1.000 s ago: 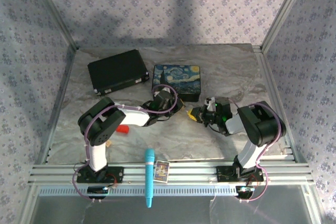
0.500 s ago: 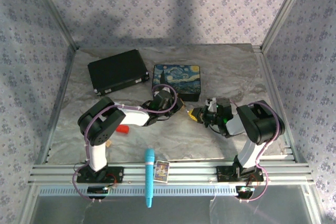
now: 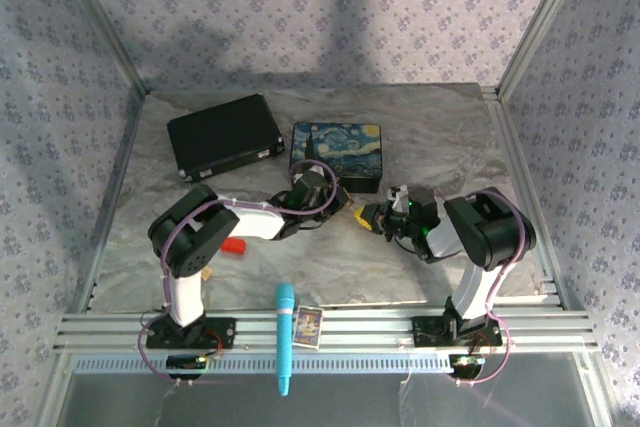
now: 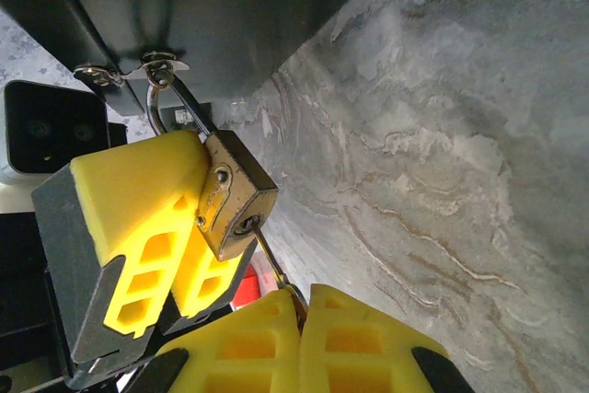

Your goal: Unlock the padlock with the key

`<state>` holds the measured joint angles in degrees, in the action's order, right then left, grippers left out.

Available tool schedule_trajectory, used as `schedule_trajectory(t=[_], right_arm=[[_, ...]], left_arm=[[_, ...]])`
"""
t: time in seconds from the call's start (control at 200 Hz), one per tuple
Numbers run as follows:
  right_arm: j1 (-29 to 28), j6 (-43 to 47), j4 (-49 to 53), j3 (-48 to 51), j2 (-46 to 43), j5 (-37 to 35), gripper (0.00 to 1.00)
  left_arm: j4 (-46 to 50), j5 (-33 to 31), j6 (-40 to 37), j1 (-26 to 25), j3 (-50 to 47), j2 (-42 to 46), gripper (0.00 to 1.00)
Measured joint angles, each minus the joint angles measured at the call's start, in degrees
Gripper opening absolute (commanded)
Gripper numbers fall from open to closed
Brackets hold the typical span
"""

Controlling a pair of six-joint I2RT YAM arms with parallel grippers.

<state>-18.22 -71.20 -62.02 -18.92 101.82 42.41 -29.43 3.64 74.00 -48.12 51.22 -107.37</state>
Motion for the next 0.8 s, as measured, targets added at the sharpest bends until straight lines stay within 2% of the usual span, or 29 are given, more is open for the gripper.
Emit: schedule_trajectory(t=[0.8], right_arm=[[-0.24,-1.75,-5.01,1.73,0.66,-0.57,0.00]], left_arm=[[-0.39,0.39,1.16,0.11,0.00,0.00,0.12]])
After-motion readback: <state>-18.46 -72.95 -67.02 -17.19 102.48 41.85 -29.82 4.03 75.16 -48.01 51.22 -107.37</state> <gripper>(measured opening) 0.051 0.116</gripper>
